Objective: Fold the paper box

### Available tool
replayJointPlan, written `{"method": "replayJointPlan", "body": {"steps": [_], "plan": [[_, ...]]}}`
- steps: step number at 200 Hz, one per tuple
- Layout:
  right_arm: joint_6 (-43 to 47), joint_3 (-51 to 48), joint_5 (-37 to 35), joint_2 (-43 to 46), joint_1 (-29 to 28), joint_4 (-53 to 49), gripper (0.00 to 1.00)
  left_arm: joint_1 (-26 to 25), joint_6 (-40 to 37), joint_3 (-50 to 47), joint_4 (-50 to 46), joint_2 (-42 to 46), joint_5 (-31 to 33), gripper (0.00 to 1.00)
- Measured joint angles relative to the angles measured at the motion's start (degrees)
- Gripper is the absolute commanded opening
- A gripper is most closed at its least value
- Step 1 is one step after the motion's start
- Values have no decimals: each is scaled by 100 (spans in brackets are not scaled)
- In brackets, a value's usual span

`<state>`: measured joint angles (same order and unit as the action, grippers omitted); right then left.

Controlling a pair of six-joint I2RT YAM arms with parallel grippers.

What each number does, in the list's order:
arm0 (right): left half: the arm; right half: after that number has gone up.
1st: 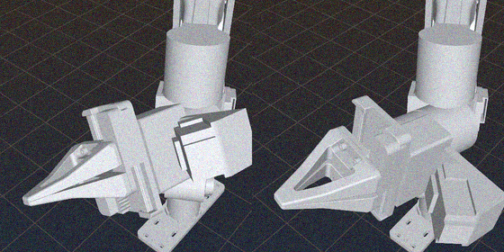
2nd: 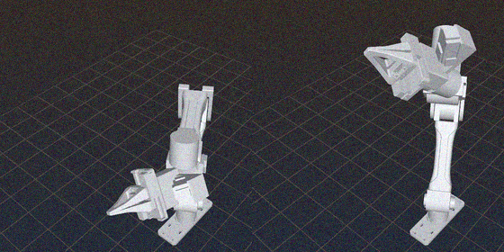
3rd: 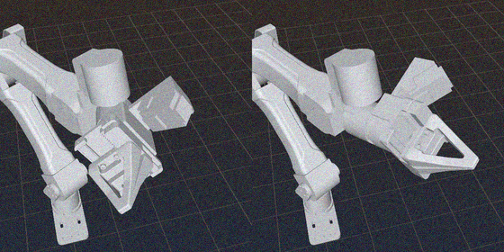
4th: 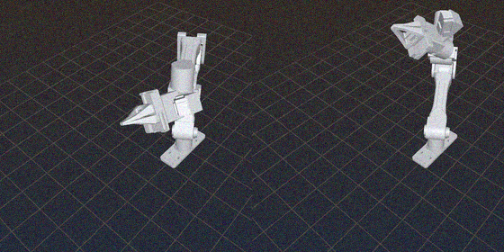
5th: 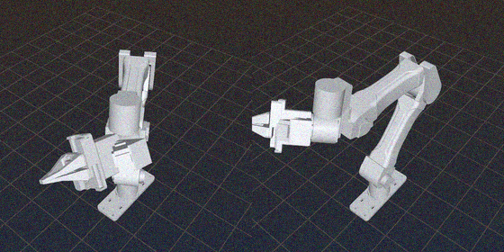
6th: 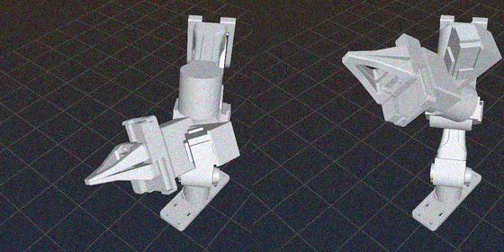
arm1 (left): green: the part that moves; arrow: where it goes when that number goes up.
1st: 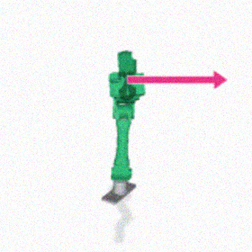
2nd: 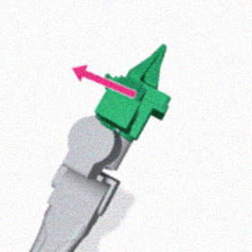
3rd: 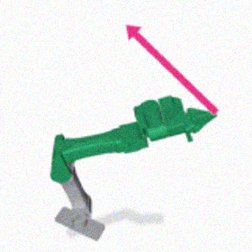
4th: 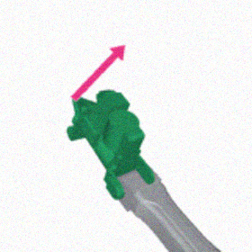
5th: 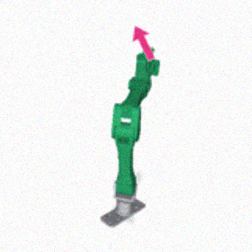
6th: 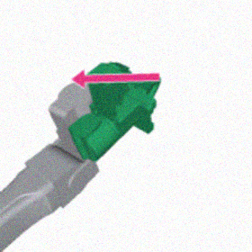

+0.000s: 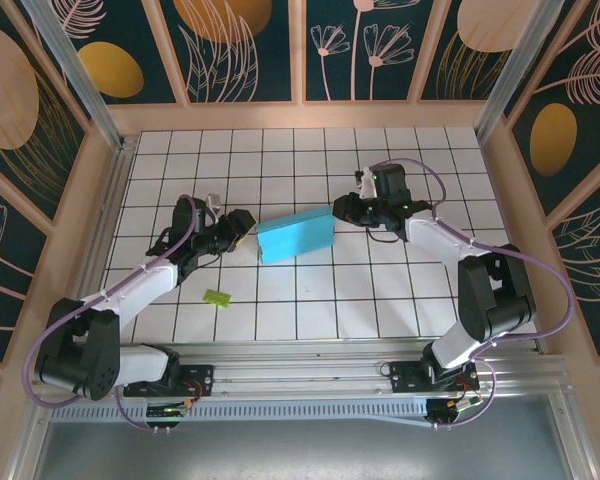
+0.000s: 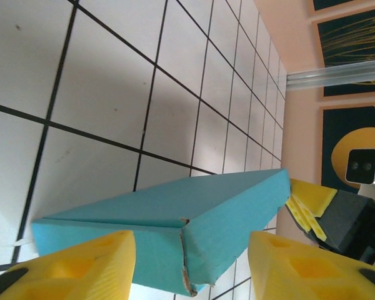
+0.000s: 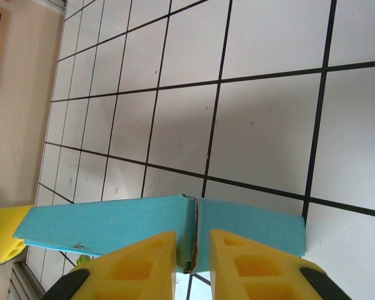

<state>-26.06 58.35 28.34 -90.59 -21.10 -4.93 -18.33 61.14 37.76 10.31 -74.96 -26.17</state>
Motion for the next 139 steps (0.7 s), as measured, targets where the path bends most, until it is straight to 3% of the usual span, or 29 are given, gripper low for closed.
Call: {"method": "replayJointPlan", "body": {"steps": [28,139], "plan": [[0,0,0,-7,0,2,21,-50,72,-7,68,-114,-101,43],[0,0,20,-44,0,46,21,-81,297,-273,452,-173,-168,9]]}}
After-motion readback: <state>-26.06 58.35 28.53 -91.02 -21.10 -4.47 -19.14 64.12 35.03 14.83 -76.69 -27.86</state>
